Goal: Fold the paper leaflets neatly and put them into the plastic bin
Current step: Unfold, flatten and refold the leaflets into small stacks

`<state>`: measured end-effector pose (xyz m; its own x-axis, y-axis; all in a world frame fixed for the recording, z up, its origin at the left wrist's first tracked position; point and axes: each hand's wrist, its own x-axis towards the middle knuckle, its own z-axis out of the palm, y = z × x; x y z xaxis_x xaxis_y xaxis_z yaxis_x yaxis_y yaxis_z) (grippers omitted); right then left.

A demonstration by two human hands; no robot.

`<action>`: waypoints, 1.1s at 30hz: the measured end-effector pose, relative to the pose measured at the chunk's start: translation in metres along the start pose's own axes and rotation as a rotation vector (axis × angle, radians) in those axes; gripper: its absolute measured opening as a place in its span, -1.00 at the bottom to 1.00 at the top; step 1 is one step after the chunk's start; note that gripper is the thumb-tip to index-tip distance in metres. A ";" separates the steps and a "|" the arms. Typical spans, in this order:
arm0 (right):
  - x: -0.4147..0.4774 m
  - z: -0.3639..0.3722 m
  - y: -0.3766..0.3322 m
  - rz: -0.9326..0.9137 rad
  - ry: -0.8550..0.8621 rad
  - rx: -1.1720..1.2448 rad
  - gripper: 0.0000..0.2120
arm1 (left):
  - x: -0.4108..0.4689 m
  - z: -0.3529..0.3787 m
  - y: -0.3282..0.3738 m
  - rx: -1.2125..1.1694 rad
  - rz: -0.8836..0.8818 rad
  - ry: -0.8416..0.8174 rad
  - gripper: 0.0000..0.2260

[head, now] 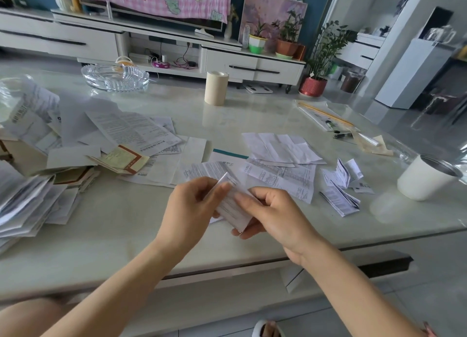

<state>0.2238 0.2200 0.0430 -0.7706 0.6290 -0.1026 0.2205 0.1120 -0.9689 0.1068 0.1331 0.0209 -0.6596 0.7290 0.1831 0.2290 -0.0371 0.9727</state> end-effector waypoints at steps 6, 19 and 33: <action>0.013 -0.050 0.011 -0.064 0.288 -0.185 -0.88 | -0.004 0.017 -0.006 -0.071 -0.234 -0.138 -0.80; 0.028 -0.159 0.094 0.243 0.931 -0.570 -0.86 | -0.006 0.017 -0.008 -0.110 -0.351 -0.095 -0.77; 0.025 -0.173 0.064 0.107 1.138 -0.476 -0.64 | 0.012 -0.002 -0.023 0.818 0.230 -0.185 -0.37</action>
<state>0.3219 0.3758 0.0169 0.1694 0.9361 0.3084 0.6290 0.1381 -0.7650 0.0925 0.1412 0.0010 -0.4228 0.8659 0.2674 0.8319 0.2538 0.4935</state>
